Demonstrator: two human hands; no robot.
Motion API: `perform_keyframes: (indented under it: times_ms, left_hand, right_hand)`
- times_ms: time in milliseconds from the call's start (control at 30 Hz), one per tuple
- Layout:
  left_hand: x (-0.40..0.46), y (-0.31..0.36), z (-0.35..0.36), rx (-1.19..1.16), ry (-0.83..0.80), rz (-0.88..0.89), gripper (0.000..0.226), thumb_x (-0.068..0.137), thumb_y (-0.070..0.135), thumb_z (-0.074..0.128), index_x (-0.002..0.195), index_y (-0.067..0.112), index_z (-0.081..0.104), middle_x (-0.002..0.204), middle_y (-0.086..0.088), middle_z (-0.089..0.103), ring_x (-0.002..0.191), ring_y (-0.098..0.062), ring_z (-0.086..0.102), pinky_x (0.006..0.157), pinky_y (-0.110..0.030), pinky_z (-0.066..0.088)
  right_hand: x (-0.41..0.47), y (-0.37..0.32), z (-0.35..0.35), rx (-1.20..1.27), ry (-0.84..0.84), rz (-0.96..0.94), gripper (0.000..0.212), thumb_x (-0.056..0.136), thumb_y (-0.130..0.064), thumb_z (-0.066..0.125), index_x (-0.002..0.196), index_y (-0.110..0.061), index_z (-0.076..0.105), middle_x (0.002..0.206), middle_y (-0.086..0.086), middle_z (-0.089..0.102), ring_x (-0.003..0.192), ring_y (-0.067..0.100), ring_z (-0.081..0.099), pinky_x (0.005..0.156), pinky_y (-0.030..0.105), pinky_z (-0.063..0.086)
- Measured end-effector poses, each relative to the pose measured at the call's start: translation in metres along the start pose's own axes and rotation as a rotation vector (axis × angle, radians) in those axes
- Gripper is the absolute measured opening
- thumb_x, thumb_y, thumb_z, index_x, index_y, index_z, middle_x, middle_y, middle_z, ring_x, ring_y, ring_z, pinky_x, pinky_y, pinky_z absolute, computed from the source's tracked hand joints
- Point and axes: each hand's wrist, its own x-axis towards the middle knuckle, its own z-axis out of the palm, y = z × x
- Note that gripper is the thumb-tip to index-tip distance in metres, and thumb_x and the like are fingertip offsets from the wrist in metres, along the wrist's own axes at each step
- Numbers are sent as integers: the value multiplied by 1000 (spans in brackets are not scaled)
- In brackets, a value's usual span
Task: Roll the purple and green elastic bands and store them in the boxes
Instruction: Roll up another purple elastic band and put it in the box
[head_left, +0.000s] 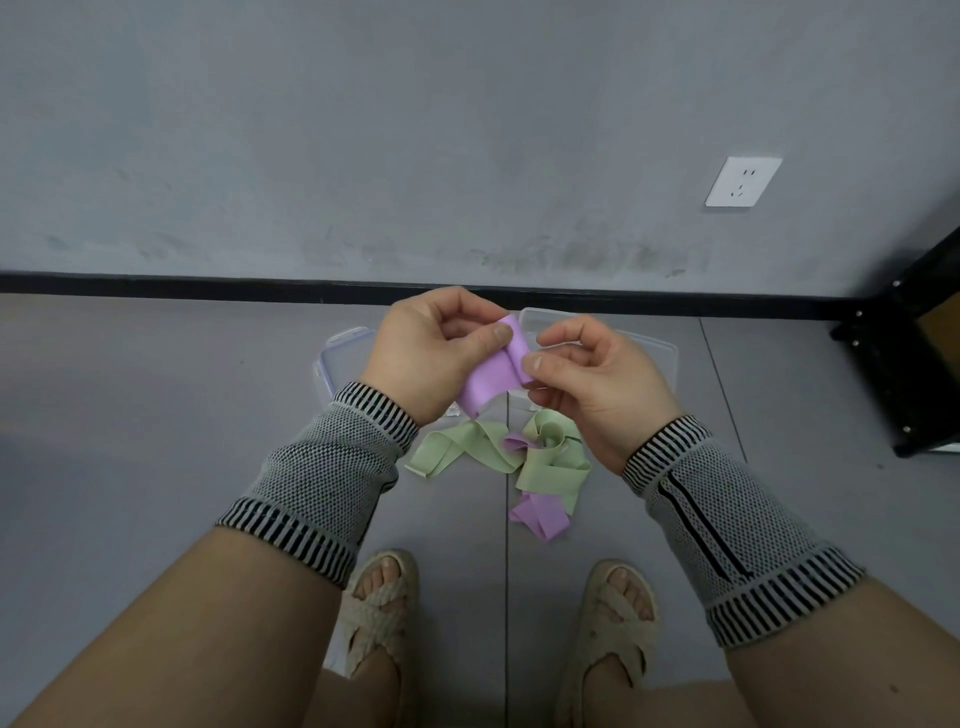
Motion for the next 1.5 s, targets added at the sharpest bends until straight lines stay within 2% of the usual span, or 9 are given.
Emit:
perform_keyframes:
  times_ms: [267,467,600,733,867,1100,1200,1400,1500]
  left_hand:
    - [-2,-2,2,58,-67,29,10,82,9,68,81,19,65,78,-2,70,68,-3,64,63,-17,50]
    - [1,-1,-6,106,-74,-16,21,80,14,72,91,28,60,87,-11,70,75,-20,66,63,-31,55]
    - [1,-1,-6,134,-78,5,22,81,6,68,86,26,62,83,-18,68,70,-18,60,69,-36,53]
    - [1,-3,-4,118,-82,18,23,81,4,67,85,26,63,73,-5,65,66,-11,58,66,-29,53]
    - [2,-4,-3,125,-75,32,23,81,5,68,83,27,63,68,1,62,56,0,56,58,-17,49]
    - [1,-2,-1,81,-62,18,20,81,4,69,81,24,64,67,0,64,55,3,57,58,-14,49]
    - [1,-2,-1,79,-58,9,18,81,5,69,81,23,65,66,1,64,55,2,58,58,-15,50]
    - [0,-2,1,64,-51,-12,15,79,10,72,85,24,67,81,-16,70,69,-13,63,68,-30,56]
    - [-1,-2,4,50,-62,-15,13,78,9,72,86,18,70,77,-9,70,69,-11,63,70,-27,56]
  right_hand:
    - [-1,-2,-4,-85,-88,26,20,82,2,66,94,-14,61,77,8,70,66,18,64,65,28,52]
    - [1,-3,-7,-56,-21,13,22,83,2,64,100,-12,60,74,5,69,62,11,63,62,24,50]
    - [1,-3,-7,-95,-15,11,27,84,1,64,105,-16,62,75,2,69,66,11,64,63,22,51]
    - [1,-1,-3,-170,-34,6,29,86,2,61,111,-12,64,81,2,68,69,7,63,62,18,52]
    - [1,-1,-2,-207,-25,23,19,86,0,61,99,-13,67,77,2,65,65,5,60,60,18,51]
    - [3,-1,-1,-208,17,36,15,81,-1,68,89,-14,65,77,6,64,68,14,60,60,25,50]
    - [4,0,1,-218,47,41,18,78,-2,72,85,-16,62,72,4,62,66,18,58,59,30,49]
    - [3,0,3,-212,65,41,24,72,1,76,85,-13,60,79,16,60,57,17,55,51,24,44]
    - [3,0,3,-224,76,39,26,70,0,77,82,-15,59,81,19,60,57,20,53,51,29,43]
